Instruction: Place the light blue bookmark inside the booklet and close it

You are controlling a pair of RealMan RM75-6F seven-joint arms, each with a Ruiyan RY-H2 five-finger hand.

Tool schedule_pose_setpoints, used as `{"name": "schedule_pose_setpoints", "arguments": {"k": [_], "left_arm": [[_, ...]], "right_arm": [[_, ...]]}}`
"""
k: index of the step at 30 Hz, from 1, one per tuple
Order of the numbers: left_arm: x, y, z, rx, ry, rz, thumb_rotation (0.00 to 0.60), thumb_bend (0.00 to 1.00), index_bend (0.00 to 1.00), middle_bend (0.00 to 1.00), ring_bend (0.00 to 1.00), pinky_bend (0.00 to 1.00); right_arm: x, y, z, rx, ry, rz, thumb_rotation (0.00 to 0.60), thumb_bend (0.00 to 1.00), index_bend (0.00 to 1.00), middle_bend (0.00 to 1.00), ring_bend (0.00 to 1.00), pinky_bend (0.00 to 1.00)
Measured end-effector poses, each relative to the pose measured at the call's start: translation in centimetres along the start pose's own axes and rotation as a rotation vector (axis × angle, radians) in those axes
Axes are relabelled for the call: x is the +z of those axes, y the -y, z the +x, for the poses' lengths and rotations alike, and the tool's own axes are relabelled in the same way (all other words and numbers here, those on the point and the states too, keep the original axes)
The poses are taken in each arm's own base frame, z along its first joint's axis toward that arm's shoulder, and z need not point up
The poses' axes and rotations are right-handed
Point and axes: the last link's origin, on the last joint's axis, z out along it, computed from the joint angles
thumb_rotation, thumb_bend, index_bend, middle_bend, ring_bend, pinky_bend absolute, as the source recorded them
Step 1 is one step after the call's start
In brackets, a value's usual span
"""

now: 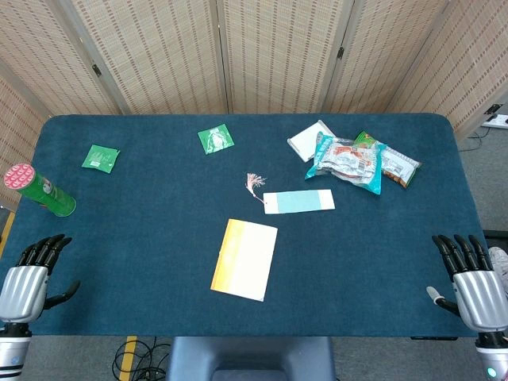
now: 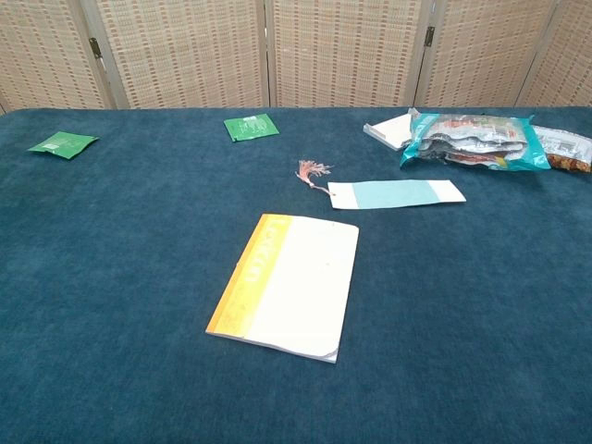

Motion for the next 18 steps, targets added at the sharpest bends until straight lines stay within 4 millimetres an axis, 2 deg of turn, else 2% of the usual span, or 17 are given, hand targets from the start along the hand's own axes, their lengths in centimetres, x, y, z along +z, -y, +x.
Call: {"name": "schedule_pose_setpoints", "arguments": {"k": [11, 18], "left_arm": [[-0.2, 0.3, 0.0, 0.001, 0.002, 0.012, 0.6, 0.27, 0.18, 0.16, 0.15, 0.2], [-0.3, 0.4, 0.1, 0.004, 0.0, 0.016, 0.6, 0.27, 0.18, 0.16, 0.15, 0.2]], "right_arm": [[0.1, 0.5, -0.2, 0.012, 0.003, 0.03, 0.6, 0.09, 0.07, 0.14, 0.1, 0.08], [0.6, 1.7, -0.5, 0.033, 0.005, 0.08, 0.6, 0.09, 0.07, 0.14, 0.1, 0.08]]}}
